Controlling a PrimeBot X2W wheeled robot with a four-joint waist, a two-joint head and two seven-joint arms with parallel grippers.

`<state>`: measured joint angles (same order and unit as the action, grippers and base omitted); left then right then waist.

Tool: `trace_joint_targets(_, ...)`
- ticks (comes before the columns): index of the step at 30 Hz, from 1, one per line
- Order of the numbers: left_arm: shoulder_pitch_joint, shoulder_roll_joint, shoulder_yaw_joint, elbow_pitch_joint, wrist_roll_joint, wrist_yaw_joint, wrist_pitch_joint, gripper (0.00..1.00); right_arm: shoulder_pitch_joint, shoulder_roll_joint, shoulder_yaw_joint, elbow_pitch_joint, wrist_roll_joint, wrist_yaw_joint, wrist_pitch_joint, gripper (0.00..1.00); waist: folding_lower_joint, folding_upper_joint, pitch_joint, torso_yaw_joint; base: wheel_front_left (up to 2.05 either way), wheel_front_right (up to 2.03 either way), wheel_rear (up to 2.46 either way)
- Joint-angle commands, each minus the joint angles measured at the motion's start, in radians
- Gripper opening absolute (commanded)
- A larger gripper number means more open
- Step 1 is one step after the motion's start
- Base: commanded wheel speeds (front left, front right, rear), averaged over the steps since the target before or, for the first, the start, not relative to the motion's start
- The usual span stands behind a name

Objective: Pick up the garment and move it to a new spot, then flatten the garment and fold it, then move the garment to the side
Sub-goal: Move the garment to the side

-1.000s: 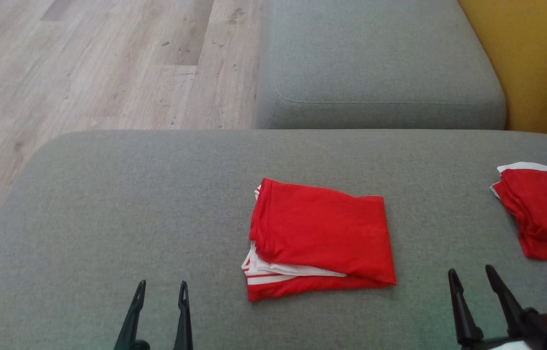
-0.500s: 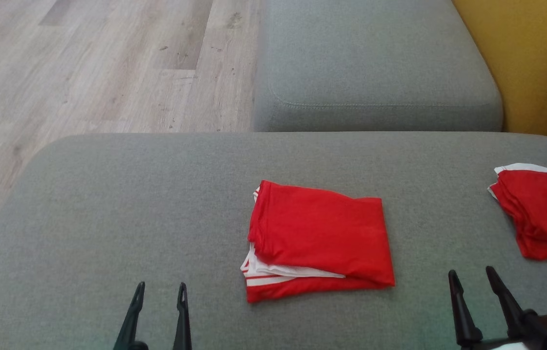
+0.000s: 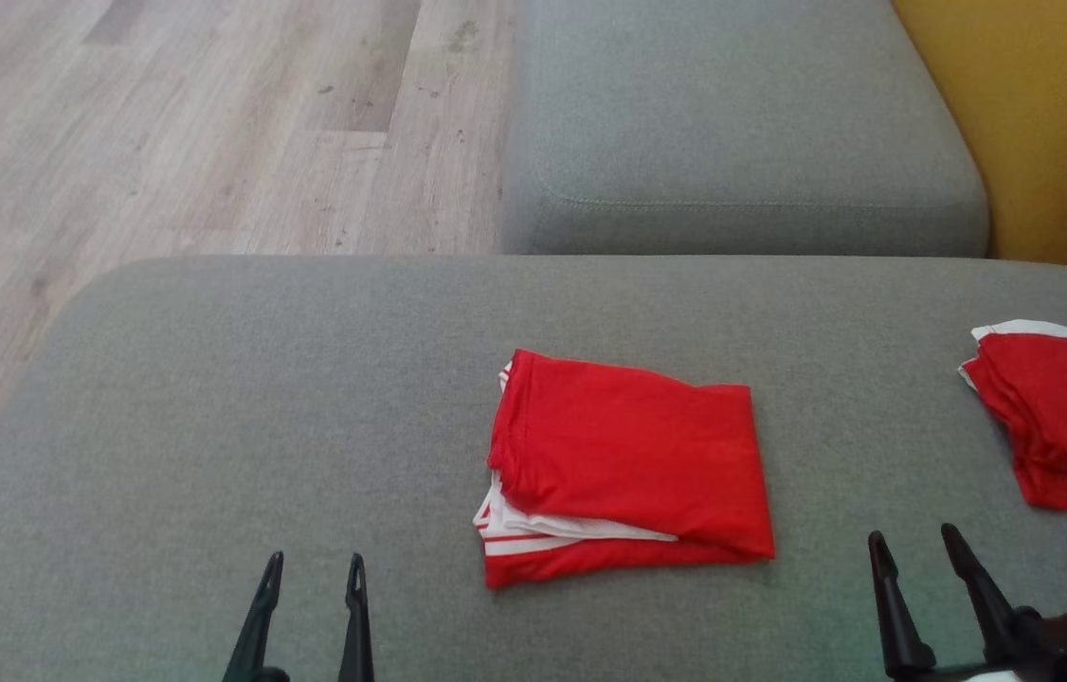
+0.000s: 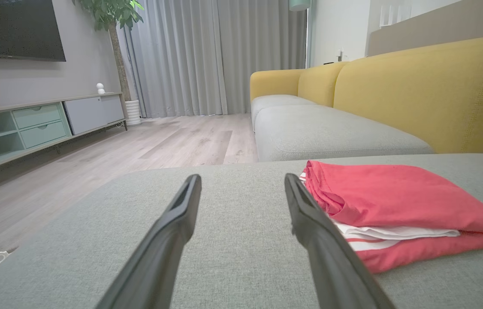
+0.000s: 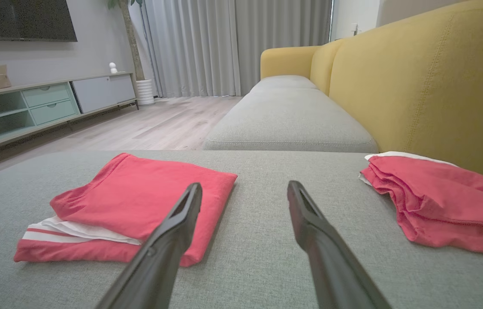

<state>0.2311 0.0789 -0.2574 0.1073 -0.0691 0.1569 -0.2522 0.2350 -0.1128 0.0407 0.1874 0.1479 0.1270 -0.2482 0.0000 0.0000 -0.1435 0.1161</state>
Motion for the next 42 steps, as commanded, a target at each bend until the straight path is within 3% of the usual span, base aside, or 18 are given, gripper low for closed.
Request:
trace_joint_targets(1,-0.036,-0.015,0.036,-0.030,0.006,-0.004,-0.010,1.00,-0.035,-0.019,0.023,-0.027,-0.006,0.004,-0.014,1.00,0.0000,0.0000,0.002,0.000,0.00,0.00,0.00)
trace_joint_targets(8,-0.044,-0.020,0.029,-0.028,-0.014,-0.027,-0.010,1.00,-0.065,-0.019,0.024,-0.007,0.042,0.004,-0.014,1.00,0.0000,0.0000,0.042,0.012,0.00,0.00,0.00)
trace_joint_targets(16,-0.066,-0.026,0.007,-0.021,-0.046,-0.051,-0.010,1.00,-0.231,-0.066,0.100,0.160,0.109,0.004,-0.003,1.00,0.0000,0.0000,0.116,0.032,0.00,0.00,0.00)
trace_joint_targets(23,-0.105,-0.028,-0.028,-0.019,-0.084,-0.065,-0.010,1.00,-0.418,-0.073,0.141,0.326,0.277,0.004,0.151,1.00,0.0000,0.0000,0.181,0.067,0.00,0.00,0.00)
trace_joint_targets(31,-0.157,-0.028,-0.086,-0.015,-0.120,-0.046,-0.010,1.00,-0.541,-0.086,0.210,0.457,0.471,0.004,0.287,1.00,0.0000,0.0000,0.238,0.116,0.00,0.00,0.00)
trace_joint_targets(32,-0.162,-0.028,-0.091,-0.014,-0.123,-0.042,-0.010,1.00,-0.549,-0.082,0.222,0.460,0.500,0.004,0.296,0.97,0.0000,0.0000,0.243,0.120,0.00,0.00,0.00)
trace_joint_targets(34,-0.169,-0.029,-0.098,-0.012,-0.128,-0.035,-0.010,1.00,-0.562,-0.086,0.250,0.457,0.545,0.004,0.307,0.69,0.0000,0.0000,0.249,0.126,0.00,0.00,0.00)
trace_joint_targets(37,-0.175,-0.029,-0.102,-0.011,-0.132,-0.027,-0.010,1.00,-0.578,-0.104,0.280,0.441,0.583,0.004,0.291,0.00,0.0000,0.0000,0.254,0.126,0.00,0.00,0.00)
trace_joint_targets(42,-0.178,-0.029,-0.098,-0.012,-0.136,-0.017,-0.010,1.00,-0.591,-0.151,0.308,0.398,0.617,0.004,0.251,0.00,0.0000,0.0000,0.257,0.097,0.00,0.00,0.00)
